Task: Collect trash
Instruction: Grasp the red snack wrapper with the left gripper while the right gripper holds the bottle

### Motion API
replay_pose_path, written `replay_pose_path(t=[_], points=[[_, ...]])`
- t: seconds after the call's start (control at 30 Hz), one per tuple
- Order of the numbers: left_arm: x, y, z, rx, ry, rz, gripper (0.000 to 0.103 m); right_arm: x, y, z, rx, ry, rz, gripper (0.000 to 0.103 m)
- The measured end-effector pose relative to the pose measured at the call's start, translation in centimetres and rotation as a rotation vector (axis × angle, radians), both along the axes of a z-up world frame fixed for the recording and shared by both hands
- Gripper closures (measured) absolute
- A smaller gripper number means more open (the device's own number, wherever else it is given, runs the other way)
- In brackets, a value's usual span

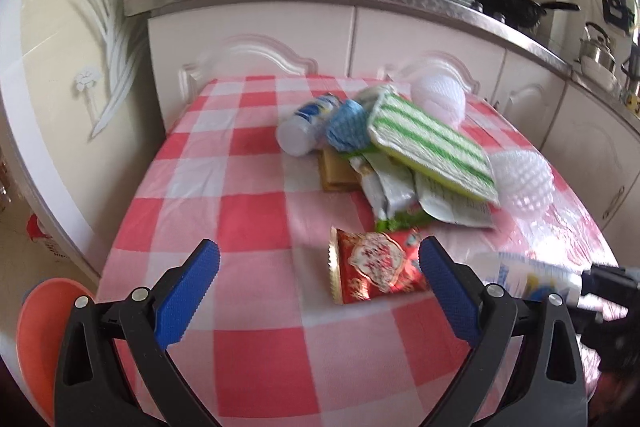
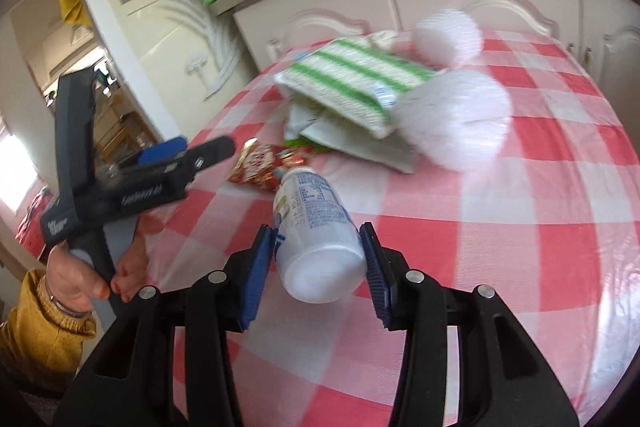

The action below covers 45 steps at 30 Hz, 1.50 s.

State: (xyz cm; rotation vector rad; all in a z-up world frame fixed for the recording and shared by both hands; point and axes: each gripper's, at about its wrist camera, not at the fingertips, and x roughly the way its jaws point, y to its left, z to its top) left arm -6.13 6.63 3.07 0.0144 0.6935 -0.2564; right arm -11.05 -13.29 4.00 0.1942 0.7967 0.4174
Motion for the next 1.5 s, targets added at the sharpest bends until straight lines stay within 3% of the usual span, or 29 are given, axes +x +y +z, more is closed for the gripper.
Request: replay_pose_path(t=[0.17,0.4,0.47,0.5,0.6,0.8,1.23,1.33,1.4,1.5], points=[[0.1,-2.3,-0.4,0.046,0.023,-0.054,0.005,0.1,-2.1,-0.1,0.008,0.009,-0.069,0.057],[2.1,-4.7,-2.0,0.164,0.129,-0.016,0.008,0.5,-3.1,-0.3,0.011,0.024,-0.065,0.057],[2.4,-4.9,-2.2,0.156,0.148,-0.016,0.027,0.5,-3.1,-0.4,0.009,0.026,-0.059,0.055],[2.5,-4.9,-2.3,0.147,0.154,-0.014,0.030,0.4,-3.0,-0.4,0.006,0.026,-0.063,0.052],[2.4,-5.3,-2.2,0.155,0.146,-0.004,0.032,0.5,-3.1,-0.4,0.010,0.031,-0.068,0.037],[1.8,-5.8,-1.9,0.176,0.117,0.008,0.040,0.8,-3.2,-0.4,0.004,0.041,-0.081,0.026],[0.0,-5.2,-0.8,0.149,0.087,0.021,0.045,1.0,-0.6,-0.4,-0.081,0.028,-0.028,0.024],[-0.6,-4.6,-0.2,0.141,0.073,0.029,0.045,0.9,0.4,-0.4,-0.117,0.015,-0.007,0.034],[-1.0,-4.0,0.3,0.129,0.063,0.038,0.045,0.9,0.9,-0.6,-0.138,0.019,0.001,0.052],[-1.5,-3.0,0.9,0.121,0.051,0.054,0.045,1.0,1.2,-0.8,-0.152,0.024,0.005,0.059]])
